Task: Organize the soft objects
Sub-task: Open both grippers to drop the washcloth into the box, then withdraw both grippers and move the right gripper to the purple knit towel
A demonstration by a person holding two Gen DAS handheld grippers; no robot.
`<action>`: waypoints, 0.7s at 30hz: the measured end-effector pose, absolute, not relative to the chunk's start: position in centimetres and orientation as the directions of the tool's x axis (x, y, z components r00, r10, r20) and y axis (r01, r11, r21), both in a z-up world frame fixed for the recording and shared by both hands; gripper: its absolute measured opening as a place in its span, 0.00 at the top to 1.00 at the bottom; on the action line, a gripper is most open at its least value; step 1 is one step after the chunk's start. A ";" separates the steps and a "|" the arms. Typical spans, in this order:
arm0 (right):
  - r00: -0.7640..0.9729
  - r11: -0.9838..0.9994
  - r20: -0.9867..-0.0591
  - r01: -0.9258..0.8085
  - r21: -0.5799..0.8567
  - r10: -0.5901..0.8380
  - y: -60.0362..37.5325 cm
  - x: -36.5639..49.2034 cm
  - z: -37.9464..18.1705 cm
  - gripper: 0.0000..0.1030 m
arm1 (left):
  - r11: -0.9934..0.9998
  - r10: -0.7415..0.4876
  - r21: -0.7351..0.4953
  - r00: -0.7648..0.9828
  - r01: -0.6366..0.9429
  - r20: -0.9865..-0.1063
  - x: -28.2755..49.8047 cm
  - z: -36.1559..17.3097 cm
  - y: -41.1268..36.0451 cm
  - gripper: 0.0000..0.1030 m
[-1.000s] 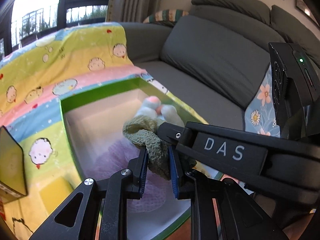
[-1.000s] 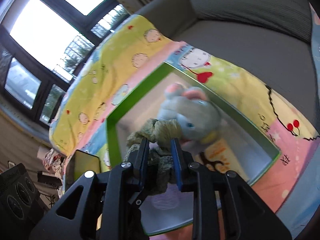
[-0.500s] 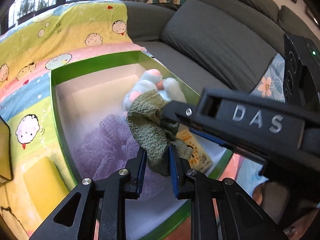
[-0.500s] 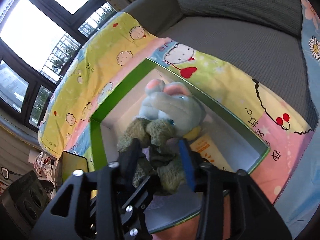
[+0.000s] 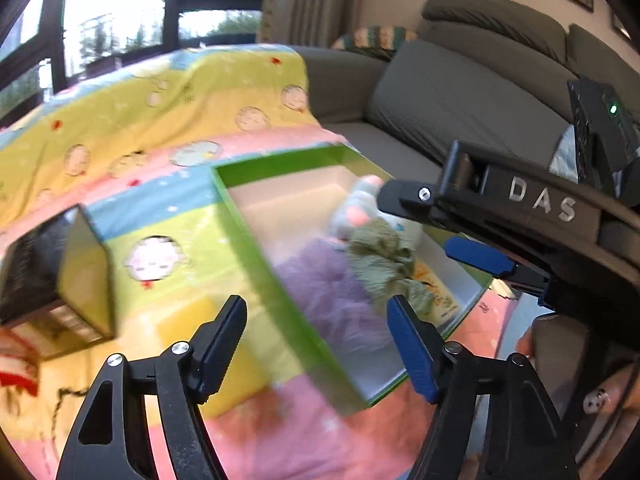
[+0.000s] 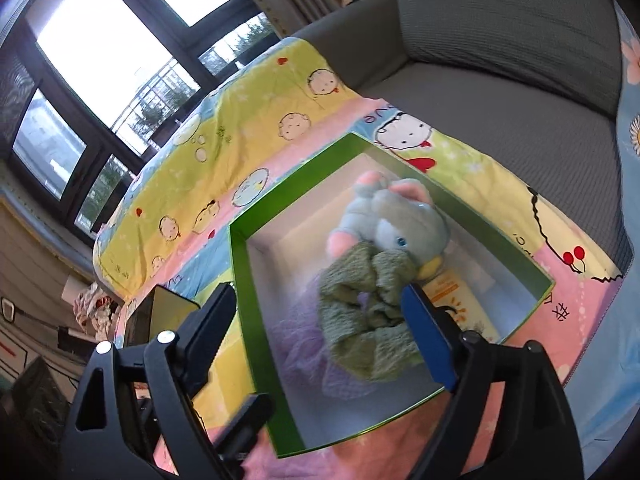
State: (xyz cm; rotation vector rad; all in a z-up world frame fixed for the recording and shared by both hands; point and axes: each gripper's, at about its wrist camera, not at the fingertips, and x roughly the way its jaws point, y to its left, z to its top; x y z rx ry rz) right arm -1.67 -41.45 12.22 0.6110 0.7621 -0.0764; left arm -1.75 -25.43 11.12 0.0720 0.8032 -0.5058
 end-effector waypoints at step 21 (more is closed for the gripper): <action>0.708 0.975 -0.692 0.017 0.220 0.144 -27.4 -1.6 13.0 0.08 | 0.997 -0.073 -0.050 0.690 0.054 -0.720 -6.8 11.6 -5.8 0.27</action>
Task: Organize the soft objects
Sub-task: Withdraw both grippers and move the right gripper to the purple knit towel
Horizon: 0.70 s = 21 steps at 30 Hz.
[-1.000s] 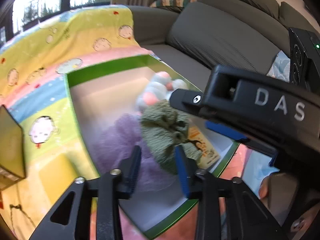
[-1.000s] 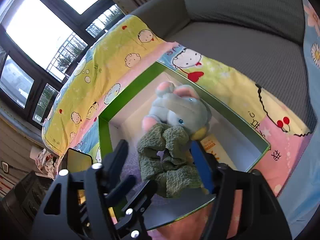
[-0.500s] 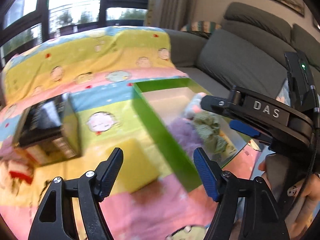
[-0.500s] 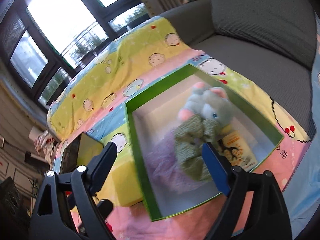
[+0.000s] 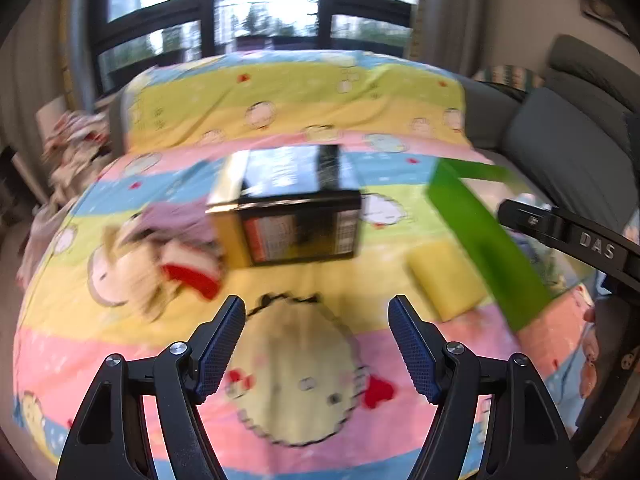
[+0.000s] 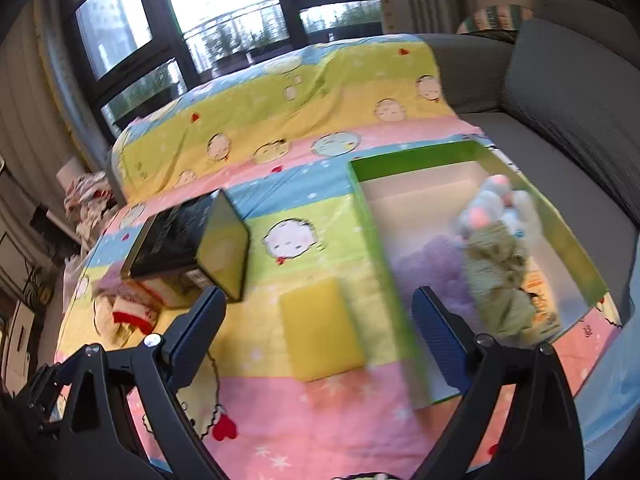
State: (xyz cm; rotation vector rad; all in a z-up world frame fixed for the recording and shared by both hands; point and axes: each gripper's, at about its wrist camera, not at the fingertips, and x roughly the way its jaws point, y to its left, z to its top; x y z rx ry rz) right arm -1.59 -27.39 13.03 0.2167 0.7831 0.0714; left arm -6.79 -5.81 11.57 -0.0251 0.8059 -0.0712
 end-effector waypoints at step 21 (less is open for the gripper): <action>0.623 0.972 -0.748 -0.183 0.145 0.229 -13.4 -2.4 9.8 0.08 | 0.988 0.047 -0.058 0.638 -0.143 -0.768 -8.1 7.3 8.5 0.27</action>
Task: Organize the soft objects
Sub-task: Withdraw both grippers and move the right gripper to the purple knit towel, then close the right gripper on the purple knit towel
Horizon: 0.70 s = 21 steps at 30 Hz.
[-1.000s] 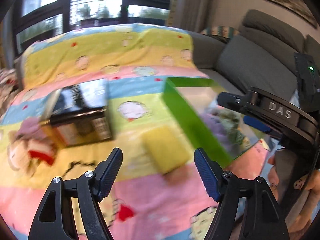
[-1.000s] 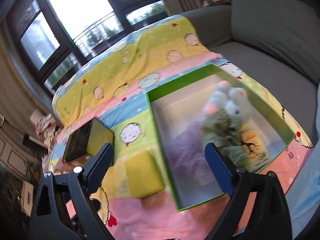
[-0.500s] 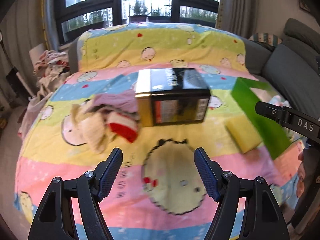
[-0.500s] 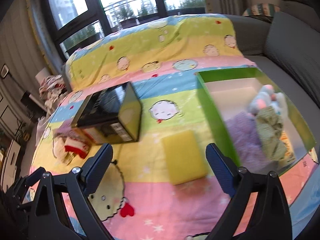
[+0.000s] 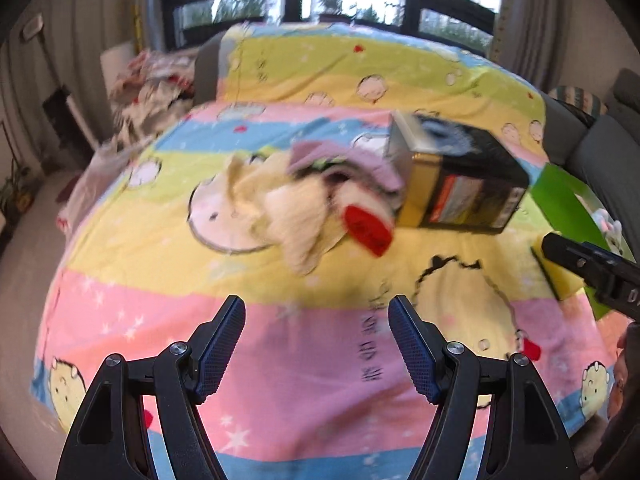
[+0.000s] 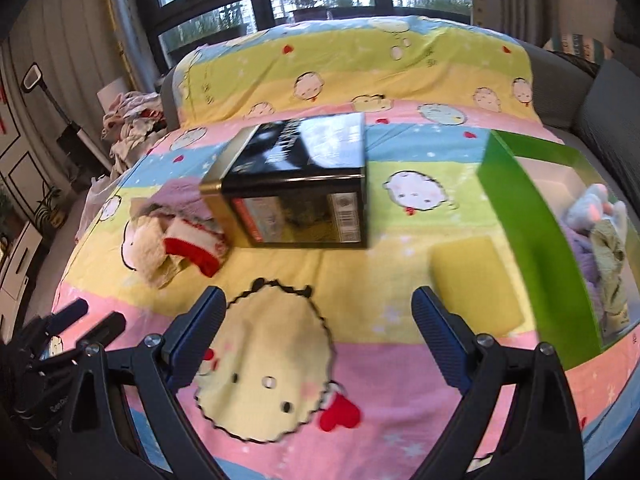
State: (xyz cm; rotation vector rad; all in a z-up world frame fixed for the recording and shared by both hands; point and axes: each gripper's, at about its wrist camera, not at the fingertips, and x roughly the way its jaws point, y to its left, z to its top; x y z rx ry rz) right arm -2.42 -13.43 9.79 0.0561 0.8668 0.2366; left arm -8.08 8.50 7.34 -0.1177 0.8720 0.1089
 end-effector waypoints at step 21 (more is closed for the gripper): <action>0.471 0.925 -0.816 -0.331 0.189 0.336 5.3 5.9 11.3 0.27 | 0.887 0.026 -0.260 0.605 -0.380 -0.795 -10.0 6.4 20.2 0.28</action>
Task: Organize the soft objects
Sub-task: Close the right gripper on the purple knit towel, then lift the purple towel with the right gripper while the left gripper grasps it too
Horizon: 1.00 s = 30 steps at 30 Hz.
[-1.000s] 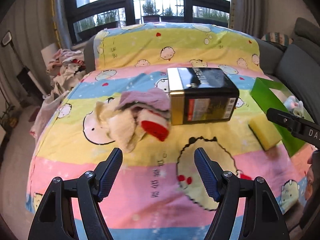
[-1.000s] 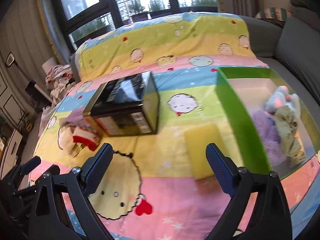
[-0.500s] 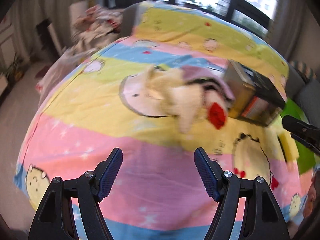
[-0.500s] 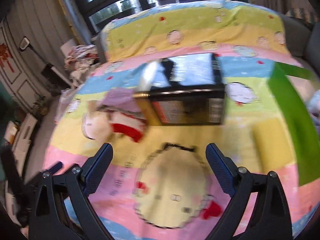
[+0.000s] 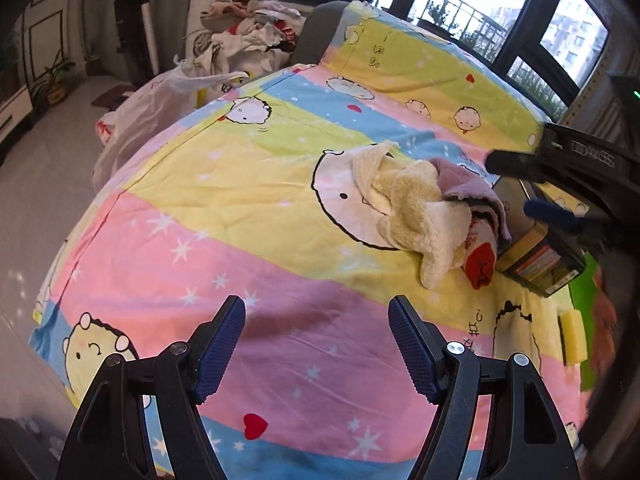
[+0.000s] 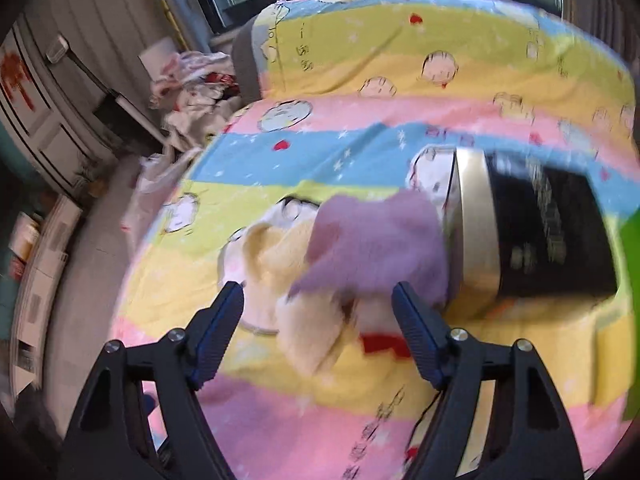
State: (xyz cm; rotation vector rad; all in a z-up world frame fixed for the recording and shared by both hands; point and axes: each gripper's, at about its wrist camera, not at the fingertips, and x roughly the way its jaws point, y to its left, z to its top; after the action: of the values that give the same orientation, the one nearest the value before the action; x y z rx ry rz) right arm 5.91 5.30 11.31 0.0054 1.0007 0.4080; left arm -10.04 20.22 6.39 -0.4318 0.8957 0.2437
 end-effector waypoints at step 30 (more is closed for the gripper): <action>0.548 0.862 -0.678 -0.420 0.284 0.490 -3.5 0.7 21.2 0.93 | 0.919 -0.034 -0.277 0.642 -0.281 -0.766 -8.7 7.8 17.0 0.28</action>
State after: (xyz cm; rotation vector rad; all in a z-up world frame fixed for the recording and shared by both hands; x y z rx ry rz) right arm 0.67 -3.48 21.24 0.0915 0.8317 0.5402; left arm -8.66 17.00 7.78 -0.3927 0.8672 0.1452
